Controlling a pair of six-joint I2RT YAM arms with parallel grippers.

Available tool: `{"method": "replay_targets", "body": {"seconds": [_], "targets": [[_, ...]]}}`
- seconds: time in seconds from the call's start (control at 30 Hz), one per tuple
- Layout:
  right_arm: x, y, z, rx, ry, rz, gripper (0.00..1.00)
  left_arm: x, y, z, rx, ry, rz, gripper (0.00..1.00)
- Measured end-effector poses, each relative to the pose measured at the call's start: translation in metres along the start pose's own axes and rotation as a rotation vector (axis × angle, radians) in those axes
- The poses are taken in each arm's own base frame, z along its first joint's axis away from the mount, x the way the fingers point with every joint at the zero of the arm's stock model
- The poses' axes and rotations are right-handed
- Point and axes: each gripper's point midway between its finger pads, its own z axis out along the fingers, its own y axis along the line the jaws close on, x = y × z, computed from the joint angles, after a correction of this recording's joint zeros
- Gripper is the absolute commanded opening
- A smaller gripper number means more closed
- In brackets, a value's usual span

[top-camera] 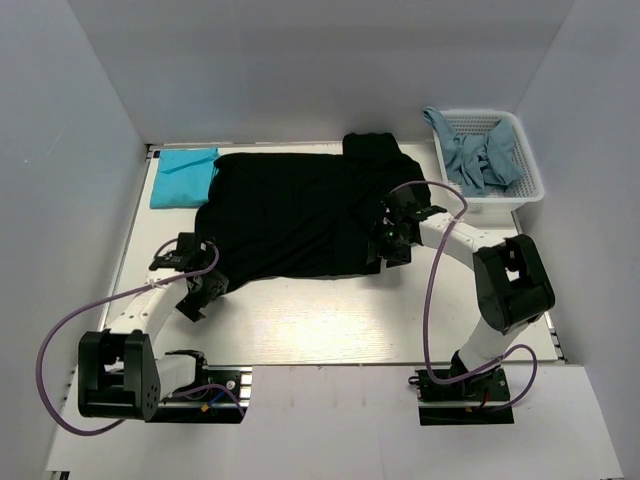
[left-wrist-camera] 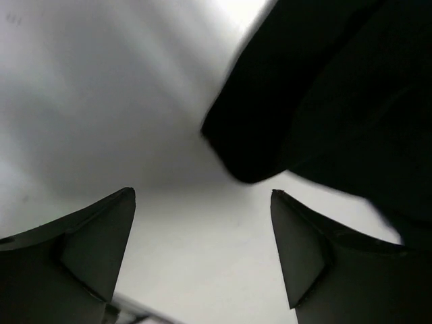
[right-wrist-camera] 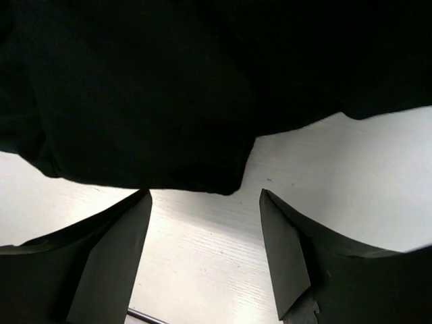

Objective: Fold and stack the t-shirts
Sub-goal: Flatten out the tshirt

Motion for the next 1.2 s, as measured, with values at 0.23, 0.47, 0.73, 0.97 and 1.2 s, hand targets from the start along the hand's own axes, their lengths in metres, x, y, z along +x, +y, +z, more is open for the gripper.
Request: {"method": "replay_targets", "body": {"seconds": [0.23, 0.47, 0.73, 0.97, 1.2], "targets": [[0.012, 0.000, 0.014, -0.031, 0.045, 0.007, 0.70, -0.016, 0.001, 0.025, -0.081, -0.059, -0.015, 0.48], [0.013, 0.007, 0.017, -0.070, 0.054, 0.009, 0.58, -0.026, -0.006, 0.027, -0.059, -0.097, -0.035, 0.00], [0.015, 0.014, 0.020, -0.112, 0.073, 0.013, 0.00, -0.031, -0.015, 0.027, -0.011, -0.125, 0.021, 0.00], [-0.020, 0.027, -0.040, -0.137, -0.117, -0.009, 0.00, -0.065, -0.056, -0.033, 0.216, -0.258, 0.108, 0.00], [-0.102, 0.040, -0.205, -0.111, -0.631, -0.018, 0.00, -0.106, -0.106, -0.199, 0.679, -0.519, 0.148, 0.00]]}}
